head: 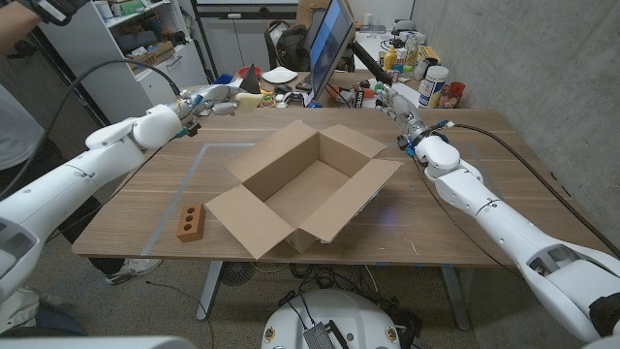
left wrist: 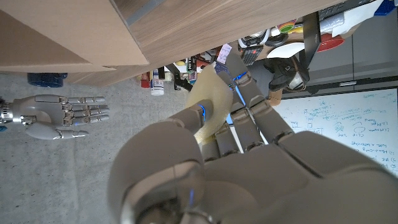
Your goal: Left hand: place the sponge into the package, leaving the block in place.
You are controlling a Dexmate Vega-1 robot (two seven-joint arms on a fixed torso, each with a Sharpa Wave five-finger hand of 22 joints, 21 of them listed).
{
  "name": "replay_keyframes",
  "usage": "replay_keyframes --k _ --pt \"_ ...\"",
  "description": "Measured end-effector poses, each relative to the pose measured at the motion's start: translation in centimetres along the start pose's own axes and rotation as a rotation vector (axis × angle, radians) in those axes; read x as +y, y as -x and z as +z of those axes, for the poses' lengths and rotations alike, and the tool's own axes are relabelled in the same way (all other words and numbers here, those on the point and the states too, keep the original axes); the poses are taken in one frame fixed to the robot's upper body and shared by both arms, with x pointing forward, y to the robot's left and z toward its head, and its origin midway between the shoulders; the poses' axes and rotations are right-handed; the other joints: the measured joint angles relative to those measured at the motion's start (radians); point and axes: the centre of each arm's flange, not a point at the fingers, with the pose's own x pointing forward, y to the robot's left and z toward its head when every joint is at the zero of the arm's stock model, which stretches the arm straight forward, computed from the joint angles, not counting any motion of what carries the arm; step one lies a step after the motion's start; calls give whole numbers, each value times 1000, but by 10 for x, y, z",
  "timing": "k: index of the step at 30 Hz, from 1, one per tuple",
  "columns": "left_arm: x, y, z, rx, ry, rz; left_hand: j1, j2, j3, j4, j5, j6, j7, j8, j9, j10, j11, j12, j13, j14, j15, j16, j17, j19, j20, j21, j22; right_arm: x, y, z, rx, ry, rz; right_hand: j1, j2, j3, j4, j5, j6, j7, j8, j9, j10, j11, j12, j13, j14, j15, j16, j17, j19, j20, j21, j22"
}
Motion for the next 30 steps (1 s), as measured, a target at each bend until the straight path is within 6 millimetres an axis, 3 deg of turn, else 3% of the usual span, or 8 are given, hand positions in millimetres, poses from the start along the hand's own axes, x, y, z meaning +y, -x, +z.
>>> replay_keyframes --k 30 --pt "2 -2 62 -236 149 -129 15 -4 4 4 -8 12 5 -15 0 16 5 -17 0 6 -2 -10 5 0 0 19 -2 -7 10 -2 3 -5 -28 0 0 0 0 0 0 0 0 0 0 0 0 0 0 0 0 0 0 0 0 0"
